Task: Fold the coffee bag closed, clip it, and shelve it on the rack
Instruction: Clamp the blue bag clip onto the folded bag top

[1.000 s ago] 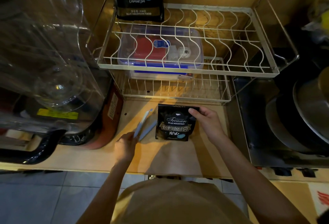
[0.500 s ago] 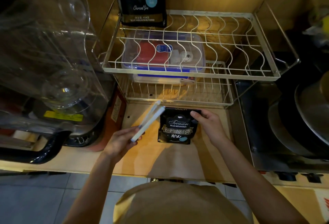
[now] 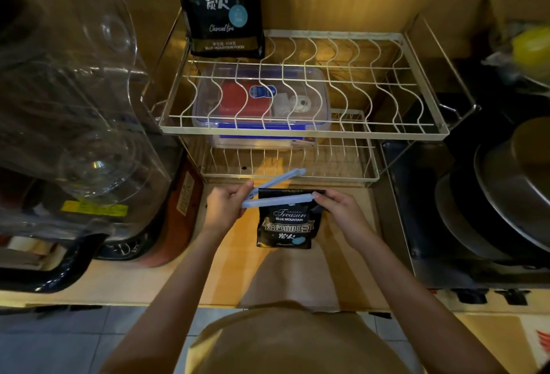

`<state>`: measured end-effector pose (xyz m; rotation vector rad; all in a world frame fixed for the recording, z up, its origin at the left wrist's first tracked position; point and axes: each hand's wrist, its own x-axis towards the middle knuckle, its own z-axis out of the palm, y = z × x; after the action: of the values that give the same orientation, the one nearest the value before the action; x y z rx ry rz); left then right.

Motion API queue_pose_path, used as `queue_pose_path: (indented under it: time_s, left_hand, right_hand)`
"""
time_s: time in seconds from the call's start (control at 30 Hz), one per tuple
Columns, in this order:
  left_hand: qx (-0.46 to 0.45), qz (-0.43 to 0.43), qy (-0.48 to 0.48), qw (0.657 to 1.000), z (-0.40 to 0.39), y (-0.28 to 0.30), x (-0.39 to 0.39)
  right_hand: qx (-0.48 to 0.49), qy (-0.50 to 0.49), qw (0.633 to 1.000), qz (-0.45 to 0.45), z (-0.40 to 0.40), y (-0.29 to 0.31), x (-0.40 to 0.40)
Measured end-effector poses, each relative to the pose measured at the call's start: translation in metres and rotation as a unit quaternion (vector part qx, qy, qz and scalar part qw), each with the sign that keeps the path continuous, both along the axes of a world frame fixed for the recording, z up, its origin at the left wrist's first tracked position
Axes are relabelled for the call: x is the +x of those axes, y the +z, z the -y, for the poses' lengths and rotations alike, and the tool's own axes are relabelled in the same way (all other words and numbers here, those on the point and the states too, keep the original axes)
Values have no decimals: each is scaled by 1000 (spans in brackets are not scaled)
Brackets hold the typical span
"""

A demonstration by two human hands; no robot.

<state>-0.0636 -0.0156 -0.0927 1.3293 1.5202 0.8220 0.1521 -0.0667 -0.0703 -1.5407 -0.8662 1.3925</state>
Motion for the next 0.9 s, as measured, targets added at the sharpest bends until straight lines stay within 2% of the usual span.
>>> queue_pose_path:
  time_s: [0.2, 0.37, 0.47, 0.53, 0.67, 0.77, 0.9]
  left_hand:
    - [81, -60, -8, 995, -3, 1, 17]
    - [174, -141, -33, 974, -8, 3, 22]
    - [171, -157, 22, 972, -2, 5, 32]
    - [169, -152, 60, 972, 2, 4, 37]
    - [155, -122, 81, 977, 7, 5, 43]
    - [148, -112, 61, 981, 7, 1, 41]
    - [157, -117, -41, 980, 7, 4, 32]
  right_hand:
    - [-51, 3, 998, -31, -6, 2, 2]
    - [-109, 8, 992, -64, -12, 4, 9]
    - [-67, 87, 992, -65, -6, 7, 10]
    - [-31, 138, 990, -24, -1, 5, 11]
    - [33, 124, 988, 92, 1, -3, 13]
    - [66, 108, 987, 97, 1, -7, 15]
    - [77, 104, 987, 92, 1, -9, 16]
